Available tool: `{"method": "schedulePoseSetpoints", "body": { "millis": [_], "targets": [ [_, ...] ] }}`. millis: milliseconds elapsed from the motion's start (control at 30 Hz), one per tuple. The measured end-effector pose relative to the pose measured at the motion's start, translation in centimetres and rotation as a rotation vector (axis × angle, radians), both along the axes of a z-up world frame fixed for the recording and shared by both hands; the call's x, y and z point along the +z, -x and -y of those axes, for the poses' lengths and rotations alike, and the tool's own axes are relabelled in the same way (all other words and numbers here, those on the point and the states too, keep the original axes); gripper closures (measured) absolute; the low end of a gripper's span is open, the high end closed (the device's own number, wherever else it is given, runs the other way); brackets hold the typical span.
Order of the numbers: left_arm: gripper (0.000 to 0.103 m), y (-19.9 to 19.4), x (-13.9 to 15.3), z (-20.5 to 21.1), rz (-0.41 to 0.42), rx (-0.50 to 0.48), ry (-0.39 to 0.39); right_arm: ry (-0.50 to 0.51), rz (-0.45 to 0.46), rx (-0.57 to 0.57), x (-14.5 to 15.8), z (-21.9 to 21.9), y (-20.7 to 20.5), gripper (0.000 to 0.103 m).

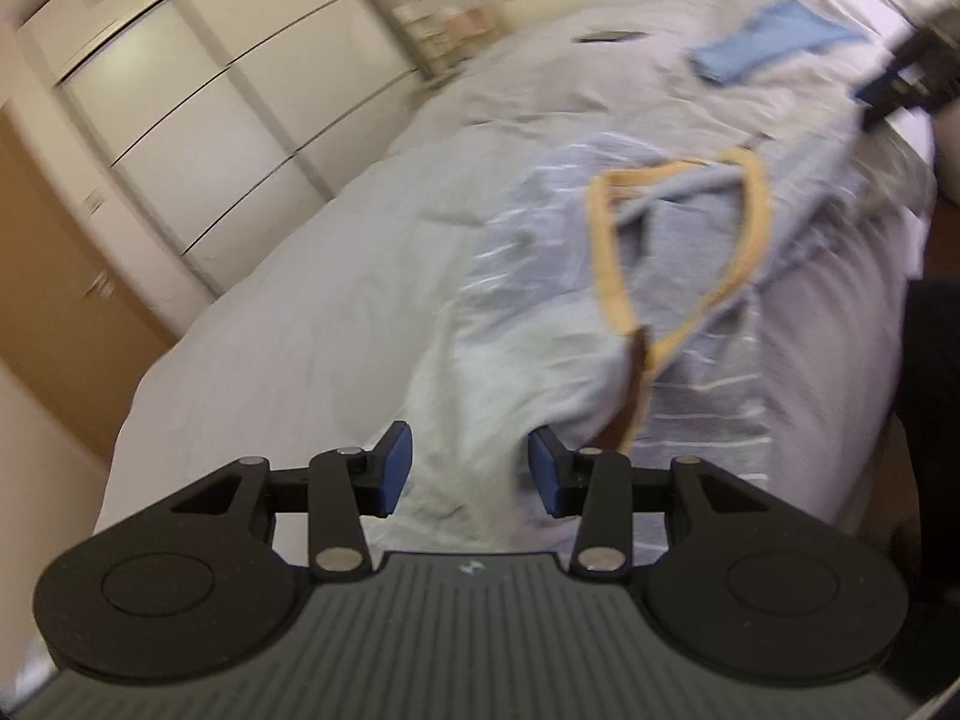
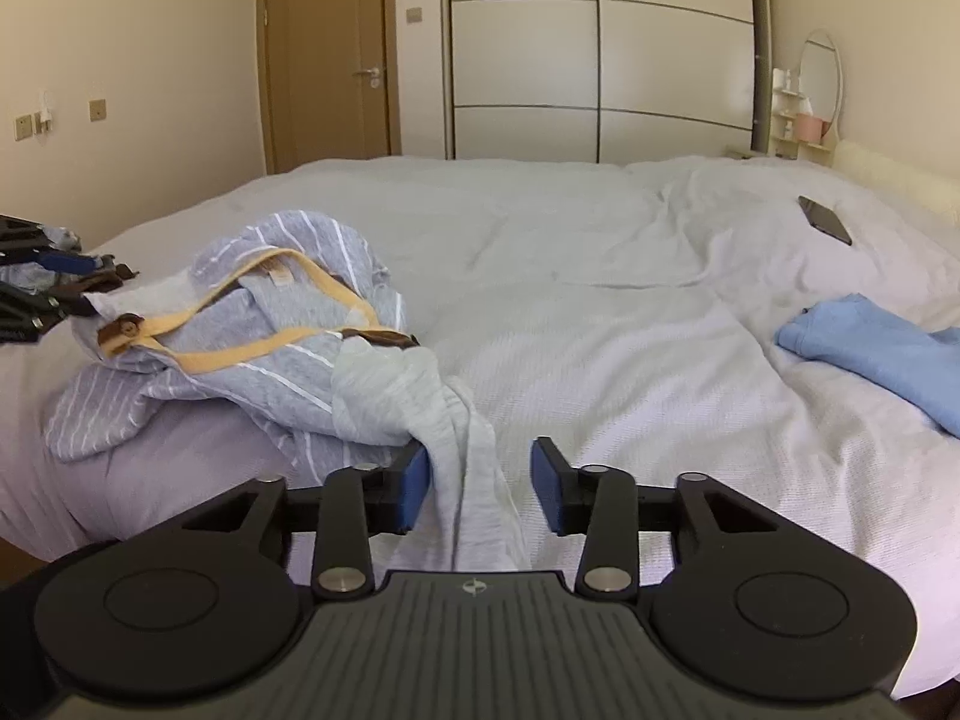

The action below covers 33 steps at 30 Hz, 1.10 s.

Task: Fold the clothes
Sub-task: 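Pull the striped T-shirt out of the pile with both grippers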

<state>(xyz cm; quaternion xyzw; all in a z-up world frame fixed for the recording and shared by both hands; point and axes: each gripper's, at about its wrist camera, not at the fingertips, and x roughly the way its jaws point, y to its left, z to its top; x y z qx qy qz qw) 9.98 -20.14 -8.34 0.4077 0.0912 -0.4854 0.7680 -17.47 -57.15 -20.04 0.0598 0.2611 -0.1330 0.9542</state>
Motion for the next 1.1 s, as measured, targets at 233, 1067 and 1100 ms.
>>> {"method": "schedulePoseSetpoints", "body": {
  "millis": [233,1067,1100],
  "targets": [
    [0.100,-0.7,-2.1,2.6,-0.006,-0.107,-0.105,-0.085,0.035,0.086,0.2,-0.1,-2.5,0.048],
    [0.102,-15.5,6.7,3.9,-0.515,0.124,0.046,-0.507,-0.149,0.092,4.6,6.8,-12.6,0.097],
    [0.102,-15.5,7.8,3.9,-0.523,0.129,0.051,-0.481,-0.153,0.088,6.2,6.8,-12.8,0.097]
  ]
}}
